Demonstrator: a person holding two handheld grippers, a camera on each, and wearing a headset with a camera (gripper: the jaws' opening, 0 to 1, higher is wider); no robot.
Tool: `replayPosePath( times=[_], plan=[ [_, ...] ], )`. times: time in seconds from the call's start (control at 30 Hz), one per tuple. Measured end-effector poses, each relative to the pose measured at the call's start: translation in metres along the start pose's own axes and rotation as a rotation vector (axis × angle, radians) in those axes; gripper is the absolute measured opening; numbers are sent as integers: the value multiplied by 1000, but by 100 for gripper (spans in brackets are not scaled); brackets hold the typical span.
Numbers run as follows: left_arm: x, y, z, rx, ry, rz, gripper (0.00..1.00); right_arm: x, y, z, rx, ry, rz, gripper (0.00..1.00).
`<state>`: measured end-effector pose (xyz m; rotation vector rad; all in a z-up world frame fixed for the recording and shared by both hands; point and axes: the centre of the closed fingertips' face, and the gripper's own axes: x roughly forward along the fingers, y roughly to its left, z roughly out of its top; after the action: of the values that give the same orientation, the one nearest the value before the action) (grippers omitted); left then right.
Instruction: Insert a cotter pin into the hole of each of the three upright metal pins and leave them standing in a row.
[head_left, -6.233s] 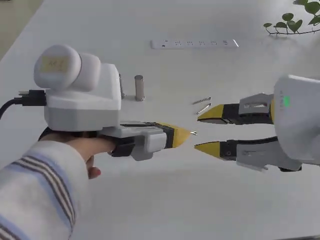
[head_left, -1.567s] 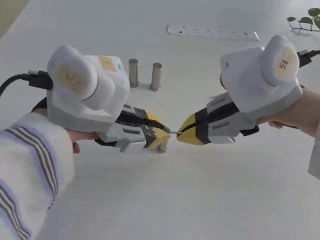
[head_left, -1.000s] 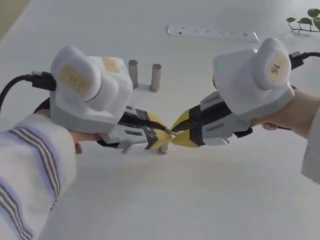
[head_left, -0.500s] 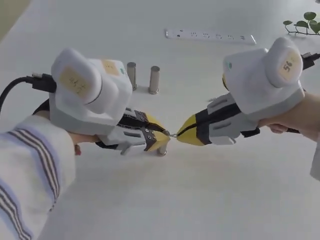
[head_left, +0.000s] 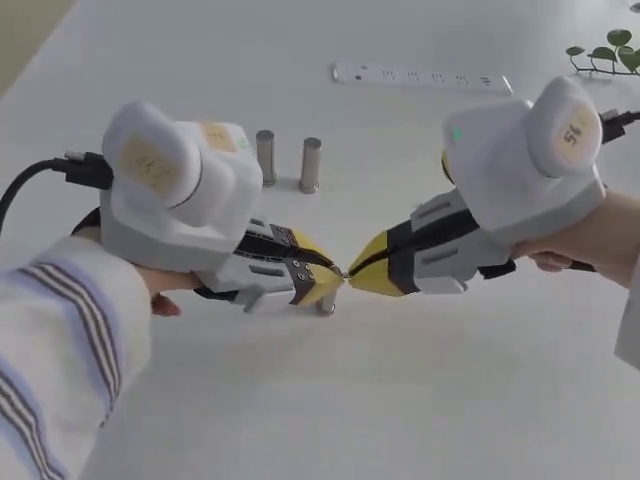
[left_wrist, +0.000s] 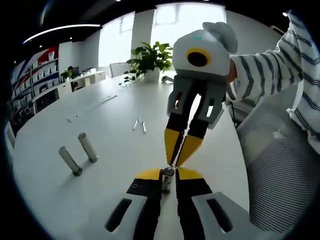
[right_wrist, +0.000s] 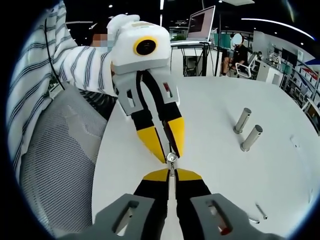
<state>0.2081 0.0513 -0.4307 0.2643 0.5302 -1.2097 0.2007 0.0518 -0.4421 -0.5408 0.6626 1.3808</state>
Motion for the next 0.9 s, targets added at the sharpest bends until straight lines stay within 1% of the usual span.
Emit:
replayPosePath(
  times=[0.07, 0.1, 0.13, 0.17, 0.2, 0.23, 0.27, 0.3, 0.33, 0.4, 0.43, 0.47, 0.53, 0.57, 0.6, 0.63, 0.7, 0.73, 0.77, 0.8, 0.87, 0.9],
  plan=[
    [-2, -1, 1, 2, -3, -2, 11, 0, 0, 0, 2, 1, -2, 0],
    [-3, -1, 0, 6, -3, 8, 14, 0, 0, 0, 4, -1, -4, 2],
    [-4, 1, -1, 19, -1, 23, 19, 0, 0, 0, 6, -3, -9, 3],
    [-5, 2, -1, 32, 1, 33, 25, 0, -1, 0, 6, -3, -14, 4],
    [-6, 0, -3, 34, 3, 35, 33, 1, -1, 0, 6, -2, -18, 6],
    [-6, 0, -3, 32, 1, 42, 45, 1, -2, 0, 8, -3, -21, 7],
    [-8, 1, -2, 36, -15, 65, 53, 1, -2, 0, 13, -8, -25, 8],
    [-9, 0, -1, 29, -23, 73, 59, 2, -2, 0, 16, -11, -25, 9],
    [-12, -1, -1, -1, -37, 77, 65, 3, -1, 0, 20, -15, -25, 10],
    [-14, -6, -2, -33, -55, 66, 67, 4, 0, 0, 24, -20, -26, 10],
    [-16, -10, -3, -57, -66, 52, 69, 6, 0, 0, 26, -23, -25, 11],
    [-17, -12, -5, -61, -65, 49, 70, 8, 1, 1, 28, -25, -25, 11],
    [-19, -13, -10, -72, -61, 66, 78, 12, 1, 0, 28, -27, -26, 12],
    [-21, -14, -13, -90, -62, 77, 82, 13, 1, 0, 26, -28, -27, 12],
    [-22, -15, -14, -109, -68, 79, 88, 14, 1, 1, 27, -30, -29, 13],
    [-24, -16, -17, -126, -70, 80, 91, 14, 1, 2, 30, -37, -31, 14],
    [-25, -20, -23, -143, -60, 77, 96, 16, 1, 3, 34, -43, -35, 14],
    [-26, -22, -29, -159, -44, 79, 98, 17, -1, 2, 38, -44, -41, 14],
    [-27, -23, -30, -162, -44, 81, 99, 18, -2, 1, 40, -44, -45, 14],
    [-28, -25, -33, -172, -44, 86, 99, 18, -3, 0, 52, -48, -46, 14],
    [-29, -26, -36, -200, -65, 104, 99, 18, -3, -1, 69, -59, -37, 13],
    [-29, -28, -36, -209, -71, 102, 99, 18, -2, -1, 68, -57, -31, 13]
  ],
)
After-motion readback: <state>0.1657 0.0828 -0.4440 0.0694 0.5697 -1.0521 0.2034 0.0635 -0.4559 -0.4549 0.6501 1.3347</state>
